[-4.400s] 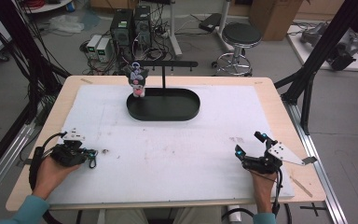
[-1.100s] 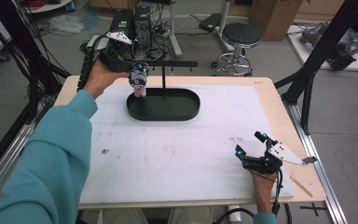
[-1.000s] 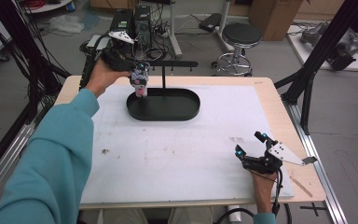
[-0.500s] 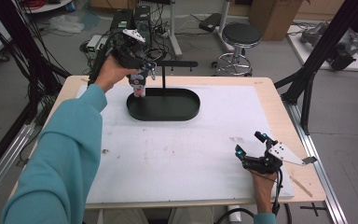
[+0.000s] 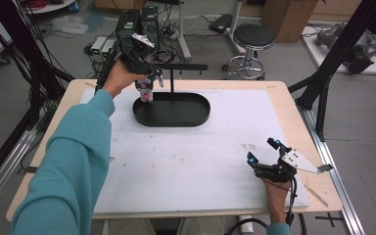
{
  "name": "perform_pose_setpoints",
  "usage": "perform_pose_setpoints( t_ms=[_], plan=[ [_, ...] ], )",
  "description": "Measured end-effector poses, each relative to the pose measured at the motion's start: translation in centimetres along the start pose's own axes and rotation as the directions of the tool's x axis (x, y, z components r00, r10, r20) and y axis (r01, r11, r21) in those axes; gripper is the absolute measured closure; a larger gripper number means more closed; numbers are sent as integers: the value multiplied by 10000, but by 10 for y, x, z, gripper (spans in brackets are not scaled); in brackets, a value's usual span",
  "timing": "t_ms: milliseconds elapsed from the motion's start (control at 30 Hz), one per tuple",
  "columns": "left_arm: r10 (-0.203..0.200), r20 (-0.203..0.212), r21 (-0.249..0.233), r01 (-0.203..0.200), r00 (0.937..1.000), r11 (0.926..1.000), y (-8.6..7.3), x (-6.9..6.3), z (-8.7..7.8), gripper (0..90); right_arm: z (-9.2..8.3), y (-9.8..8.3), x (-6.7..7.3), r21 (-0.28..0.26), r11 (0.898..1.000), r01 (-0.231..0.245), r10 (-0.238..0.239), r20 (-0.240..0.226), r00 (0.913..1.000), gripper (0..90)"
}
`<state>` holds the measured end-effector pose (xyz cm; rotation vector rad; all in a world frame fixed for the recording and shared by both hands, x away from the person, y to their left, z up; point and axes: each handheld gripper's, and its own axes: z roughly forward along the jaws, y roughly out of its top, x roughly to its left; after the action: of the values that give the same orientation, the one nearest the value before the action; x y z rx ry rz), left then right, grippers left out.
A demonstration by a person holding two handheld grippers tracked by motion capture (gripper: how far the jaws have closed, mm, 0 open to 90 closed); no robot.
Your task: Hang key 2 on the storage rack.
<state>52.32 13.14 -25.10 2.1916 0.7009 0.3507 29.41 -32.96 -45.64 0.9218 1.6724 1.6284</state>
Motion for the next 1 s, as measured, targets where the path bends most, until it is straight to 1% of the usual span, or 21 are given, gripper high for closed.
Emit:
perform_pose_setpoints(
  t_ms=[33,167,300,433,500,667,700,767,800,867,967,1000],
  plan=[
    [-11,-20,71,11,10000,10000,0,0,1,883,0,0,0,7,10000,6,-6,4,10000,26],
    [-47,12,49,47,10000,10000,-1,1,3,883,0,0,0,-4,10000,4,-4,2,10000,26],
    [-42,11,147,41,10000,9999,-1,2,6,883,0,0,0,0,10000,-7,7,-4,10000,26],
    [-29,-100,113,30,9999,9999,-1,2,9,883,0,0,0,-27,10000,22,-22,2,10000,26],
    [-6,-101,175,8,9999,9998,-1,3,9,883,0,0,0,-5,10000,-7,7,-3,10000,26],
    [-105,-193,125,108,9998,9999,-1,5,11,883,0,0,-1,-56,10000,15,-15,-2,10000,26],
    [-131,-214,122,133,9997,9998,-1,6,11,883,0,0,0,-7,10000,-78,78,5,10000,26],
    [-141,-254,116,144,9996,9998,-1,7,11,883,0,0,-1,-55,10000,10,-10,-6,10000,26],
    [-161,-226,148,165,9996,9998,-1,7,11,883,0,0,0,-21,10000,-46,46,17,10000,26],
    [-183,-254,117,186,9995,9998,-1,7,12,883,0,0,-1,-53,10000,6,-6,7,10000,26],
    [-170,-249,201,175,9995,9996,-1,8,12,883,0,0,0,-38,10000,-22,22,-4,10000,26],
    [-196,-236,164,200,9995,9997,-1,8,13,883,0,0,0,-21,10000,-44,44,-9,10000,26]
  ],
)
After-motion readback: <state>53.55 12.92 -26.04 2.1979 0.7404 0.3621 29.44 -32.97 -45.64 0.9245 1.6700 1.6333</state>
